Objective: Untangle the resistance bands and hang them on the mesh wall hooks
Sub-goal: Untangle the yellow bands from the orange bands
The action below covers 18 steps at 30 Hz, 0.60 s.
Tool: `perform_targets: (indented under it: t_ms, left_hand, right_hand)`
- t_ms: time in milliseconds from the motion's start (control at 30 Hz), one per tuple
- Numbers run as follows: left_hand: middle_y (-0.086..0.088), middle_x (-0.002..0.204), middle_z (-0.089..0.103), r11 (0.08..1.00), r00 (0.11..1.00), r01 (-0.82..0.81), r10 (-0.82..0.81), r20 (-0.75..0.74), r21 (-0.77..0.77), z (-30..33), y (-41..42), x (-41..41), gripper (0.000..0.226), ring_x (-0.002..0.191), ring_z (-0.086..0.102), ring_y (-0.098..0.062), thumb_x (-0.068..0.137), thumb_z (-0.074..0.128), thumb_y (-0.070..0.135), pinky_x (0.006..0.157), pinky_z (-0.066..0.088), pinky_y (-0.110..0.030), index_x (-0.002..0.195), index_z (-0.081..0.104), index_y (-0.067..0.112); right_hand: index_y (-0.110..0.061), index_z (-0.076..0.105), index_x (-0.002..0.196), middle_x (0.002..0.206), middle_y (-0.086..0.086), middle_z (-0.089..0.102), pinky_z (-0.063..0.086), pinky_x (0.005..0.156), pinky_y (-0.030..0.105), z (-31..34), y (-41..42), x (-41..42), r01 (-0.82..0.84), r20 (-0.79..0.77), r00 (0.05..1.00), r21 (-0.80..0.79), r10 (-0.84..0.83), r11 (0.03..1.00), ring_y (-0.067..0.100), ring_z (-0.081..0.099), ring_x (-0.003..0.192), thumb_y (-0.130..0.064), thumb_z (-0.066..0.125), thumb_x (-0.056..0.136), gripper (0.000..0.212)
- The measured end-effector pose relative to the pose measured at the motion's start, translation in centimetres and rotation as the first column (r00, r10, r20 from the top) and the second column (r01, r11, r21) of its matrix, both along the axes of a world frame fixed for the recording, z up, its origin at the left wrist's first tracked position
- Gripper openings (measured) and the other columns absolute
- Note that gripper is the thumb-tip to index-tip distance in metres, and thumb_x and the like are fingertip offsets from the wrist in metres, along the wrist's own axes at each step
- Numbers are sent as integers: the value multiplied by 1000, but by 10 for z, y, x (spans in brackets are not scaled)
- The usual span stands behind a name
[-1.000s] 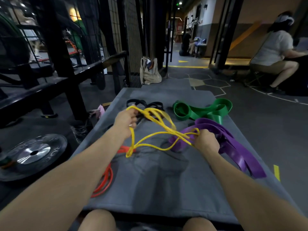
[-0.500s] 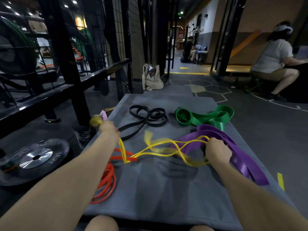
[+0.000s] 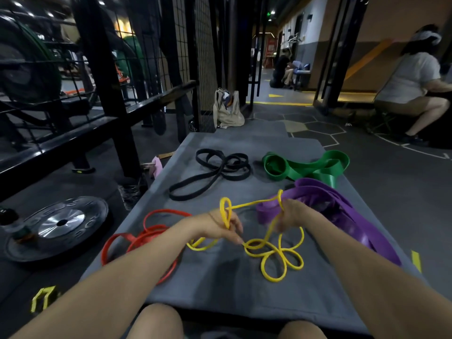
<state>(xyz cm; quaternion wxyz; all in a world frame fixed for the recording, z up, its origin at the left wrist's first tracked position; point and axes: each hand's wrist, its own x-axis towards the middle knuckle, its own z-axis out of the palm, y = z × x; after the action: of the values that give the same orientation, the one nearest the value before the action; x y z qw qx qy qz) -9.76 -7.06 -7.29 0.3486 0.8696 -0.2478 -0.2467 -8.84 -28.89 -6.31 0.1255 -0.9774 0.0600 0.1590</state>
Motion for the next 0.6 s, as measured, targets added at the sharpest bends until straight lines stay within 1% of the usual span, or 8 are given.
perform_targets:
  t_ms: [67, 100, 200, 333, 400, 467, 533, 600]
  left_hand:
    - [3, 85, 55, 978, 997, 43, -57, 60, 202, -4, 1, 0, 47, 78, 53, -13, 73, 78, 13, 68, 42, -18, 115, 58, 8]
    - [-1, 97, 57, 951, 989, 55, -94, 116, 304, -5, 4, 3, 56, 88, 56, -17, 72, 80, 15, 75, 45, -21, 122, 55, 10]
    - [-7, 129, 47, 841, 955, 43, -194, 226, 539, -6, 19, 12, 69, 119, 49, -23, 74, 77, 15, 99, 39, -25, 136, 45, 16]
    - [-9, 129, 43, 873, 928, -151, -36, 370, 464, -10, 47, 28, 48, 120, 49, -26, 85, 59, 9, 99, 40, -31, 131, 48, 17]
    - [-7, 129, 44, 860, 925, -217, 29, 379, 462, -14, 59, 29, 46, 119, 50, -26, 86, 61, 19, 97, 42, -32, 130, 48, 19]
    - [-6, 127, 48, 829, 929, -231, 33, 368, 509, -24, 70, 29, 46, 119, 49, -24, 85, 62, 32, 96, 42, -33, 129, 50, 23]
    - [-2, 124, 55, 832, 933, -249, 69, 353, 496, -37, 79, 29, 40, 115, 53, -22, 86, 60, 36, 93, 44, -32, 123, 55, 24]
    - [1, 115, 62, 858, 930, -270, 115, 348, 437, -45, 86, 29, 27, 107, 58, -19, 86, 61, 36, 88, 47, -31, 111, 60, 25]
  right_hand:
    - [-6, 58, 122, 113, 13, 58, 44, 89, 31, 5, 5, -1, -90, -106, 991, -134, 76, 987, 23, 56, 105, -34, 80, 69, 65]
    - [-5, 54, 126, 121, 16, 55, 42, 94, 32, 7, 8, 1, -125, -105, 989, -228, 103, 966, 27, 52, 114, -36, 79, 69, 70]
    - [5, 33, 136, 137, 22, 33, 35, 104, 41, 14, 25, 1, -182, -41, 982, -460, 184, 869, 40, 31, 128, -22, 75, 74, 79]
    - [5, 29, 139, 141, 23, 24, 29, 108, 40, 12, 55, 6, -272, 96, 915, -568, 391, 777, 38, 26, 130, -11, 54, 85, 61]
    - [3, 22, 140, 141, 21, 25, 30, 108, 39, 7, 73, 10, -344, 137, 868, -526, 477, 778, 36, 26, 131, -11, 63, 80, 74]
    - [-1, 20, 142, 144, 20, 24, 27, 110, 37, -6, 90, 18, -445, 108, 833, -452, 543, 773, 35, 25, 135, -18, 75, 73, 90]
    - [-4, 27, 141, 144, 19, 28, 26, 113, 36, -27, 103, 27, -513, 31, 822, -394, 568, 763, 33, 27, 135, -26, 74, 74, 85]
    - [-2, 34, 135, 140, 18, 37, 26, 112, 35, -46, 109, 34, -554, 30, 799, -352, 600, 755, 31, 32, 132, -31, 67, 79, 71]
